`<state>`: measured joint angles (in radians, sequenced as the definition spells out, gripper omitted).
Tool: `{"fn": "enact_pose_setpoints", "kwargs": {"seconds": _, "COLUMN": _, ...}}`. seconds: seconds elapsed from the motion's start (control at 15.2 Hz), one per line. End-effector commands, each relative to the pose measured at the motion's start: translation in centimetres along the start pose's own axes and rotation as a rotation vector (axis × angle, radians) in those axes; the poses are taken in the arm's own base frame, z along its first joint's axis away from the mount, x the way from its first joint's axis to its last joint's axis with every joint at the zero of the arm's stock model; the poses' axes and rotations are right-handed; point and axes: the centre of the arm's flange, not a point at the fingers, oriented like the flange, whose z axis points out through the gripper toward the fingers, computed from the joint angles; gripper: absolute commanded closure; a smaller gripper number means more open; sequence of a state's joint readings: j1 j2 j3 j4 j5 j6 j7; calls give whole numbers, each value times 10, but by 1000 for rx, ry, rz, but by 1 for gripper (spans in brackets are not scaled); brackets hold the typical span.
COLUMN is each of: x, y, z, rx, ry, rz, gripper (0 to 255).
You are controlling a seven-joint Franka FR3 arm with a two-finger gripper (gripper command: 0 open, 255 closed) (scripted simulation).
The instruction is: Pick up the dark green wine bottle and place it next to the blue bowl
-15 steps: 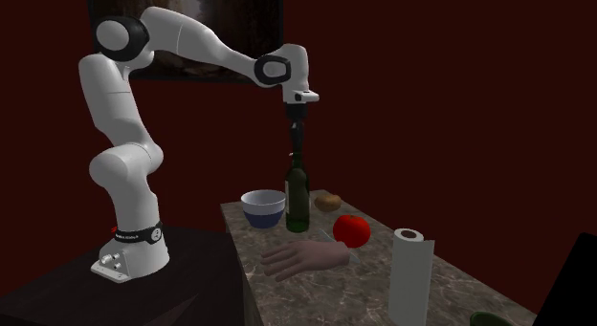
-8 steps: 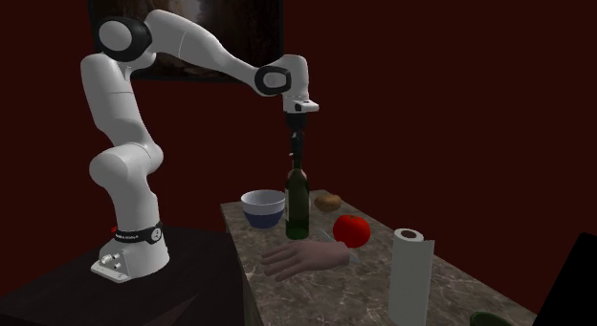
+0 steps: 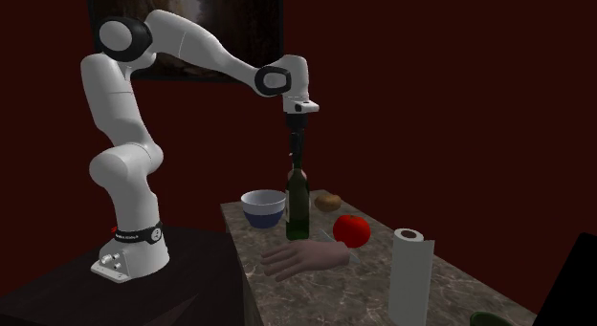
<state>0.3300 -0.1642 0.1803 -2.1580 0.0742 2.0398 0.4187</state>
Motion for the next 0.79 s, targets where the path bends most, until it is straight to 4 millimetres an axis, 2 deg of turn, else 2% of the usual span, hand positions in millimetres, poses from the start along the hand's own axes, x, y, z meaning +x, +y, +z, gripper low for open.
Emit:
{"fn": "enact_pose_setpoints", "kwargs": {"seconds": 0.0, "x": 0, "y": 0, "z": 0, "rx": 0, "ry": 0, "rz": 0, "gripper": 0}}
{"fn": "enact_pose_setpoints", "kwargs": {"seconds": 0.13, "x": 0, "y": 0, "z": 0, "rx": 0, "ry": 0, "rz": 0, "gripper": 0}}
{"fn": "enact_pose_setpoints", "kwargs": {"seconds": 0.4, "x": 0, "y": 0, "z": -50, "rx": 0, "ry": 0, "rz": 0, "gripper": 0}}
{"fn": "enact_pose_setpoints", "kwargs": {"seconds": 0.73, "x": 0, "y": 0, "z": -50, "rx": 0, "ry": 0, "rz": 0, "gripper": 0}}
